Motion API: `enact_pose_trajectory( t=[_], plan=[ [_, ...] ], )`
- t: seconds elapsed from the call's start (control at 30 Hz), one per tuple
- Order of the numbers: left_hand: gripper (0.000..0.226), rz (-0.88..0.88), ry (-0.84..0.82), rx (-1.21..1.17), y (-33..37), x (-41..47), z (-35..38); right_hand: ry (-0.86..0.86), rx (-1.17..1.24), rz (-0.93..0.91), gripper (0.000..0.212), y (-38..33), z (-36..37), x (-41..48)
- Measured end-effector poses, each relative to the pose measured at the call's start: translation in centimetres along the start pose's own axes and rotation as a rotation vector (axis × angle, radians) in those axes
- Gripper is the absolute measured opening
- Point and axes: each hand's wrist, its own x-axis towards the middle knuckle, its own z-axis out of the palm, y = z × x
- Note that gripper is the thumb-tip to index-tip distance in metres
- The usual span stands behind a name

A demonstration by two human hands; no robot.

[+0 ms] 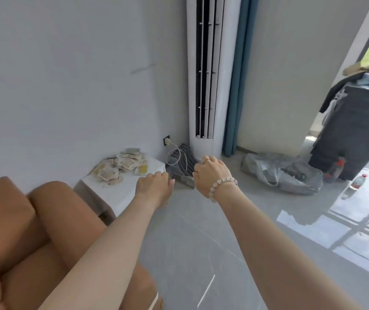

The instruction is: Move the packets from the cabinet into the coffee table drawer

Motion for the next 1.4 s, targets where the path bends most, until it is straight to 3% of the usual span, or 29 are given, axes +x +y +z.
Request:
enact_pose_trajectory(
  t=[0.7, 1.07, 1.4],
  plan=[
    [0.044, -0.228, 0.059, -0.106, -18.6, 20.6, 2.3, -0.084, 0.001, -0.199, 0.038, -10.0, 4.3, 28.6],
    [0.044, -0.299, -0.005, -0.081, -22.0, 27.9, 5.1, -0.152, -0.025, -0.319, 0.039, -10.5, 7.0, 37.9],
    [0.043, -0.476, -0.012, -0.128, -24.8, 40.5, 5.2, -0.143, -0.009, -0.476, 0.039, -8.1, 9.4, 53.4]
  ],
)
